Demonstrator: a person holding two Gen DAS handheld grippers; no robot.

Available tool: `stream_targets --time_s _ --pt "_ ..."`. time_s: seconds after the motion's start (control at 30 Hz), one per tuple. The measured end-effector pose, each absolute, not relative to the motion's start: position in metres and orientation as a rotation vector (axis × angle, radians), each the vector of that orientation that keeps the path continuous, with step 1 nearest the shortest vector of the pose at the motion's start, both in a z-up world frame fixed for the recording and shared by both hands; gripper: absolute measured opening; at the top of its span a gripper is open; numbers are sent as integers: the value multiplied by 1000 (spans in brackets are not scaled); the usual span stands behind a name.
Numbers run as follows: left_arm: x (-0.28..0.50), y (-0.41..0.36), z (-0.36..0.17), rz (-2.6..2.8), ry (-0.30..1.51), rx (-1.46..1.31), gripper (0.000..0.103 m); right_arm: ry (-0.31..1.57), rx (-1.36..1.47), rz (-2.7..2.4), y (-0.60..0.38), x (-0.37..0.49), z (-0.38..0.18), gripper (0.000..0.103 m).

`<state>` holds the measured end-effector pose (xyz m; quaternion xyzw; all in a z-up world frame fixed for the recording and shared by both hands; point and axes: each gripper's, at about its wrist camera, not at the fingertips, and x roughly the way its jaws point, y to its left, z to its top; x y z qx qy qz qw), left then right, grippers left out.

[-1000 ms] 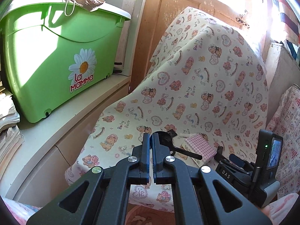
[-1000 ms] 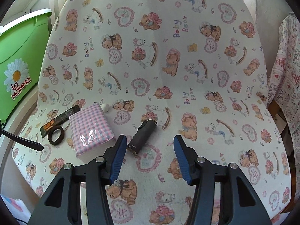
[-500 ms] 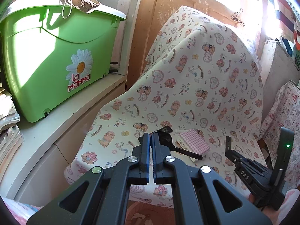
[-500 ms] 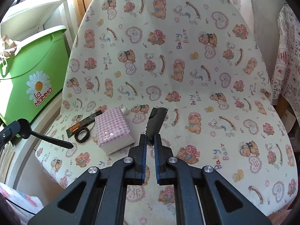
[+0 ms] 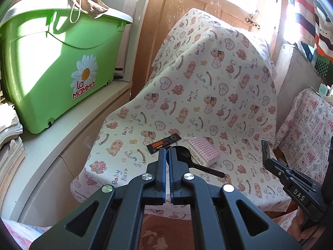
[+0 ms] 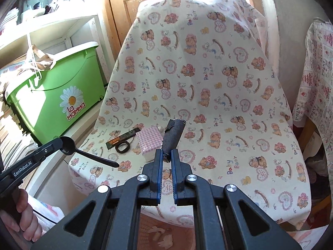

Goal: Collect trash
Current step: 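Carry the spoon and tube down over the pink wastebasket with both grippers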

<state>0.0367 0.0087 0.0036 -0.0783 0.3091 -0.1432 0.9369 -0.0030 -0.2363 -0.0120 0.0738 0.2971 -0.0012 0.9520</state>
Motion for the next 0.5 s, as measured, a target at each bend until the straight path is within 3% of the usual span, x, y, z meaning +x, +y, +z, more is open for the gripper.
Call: stream_targets --time_s 0.5 --pt "10 -6 -8 -222 699 35 2 665 86 65 -199 -44 -25 9"
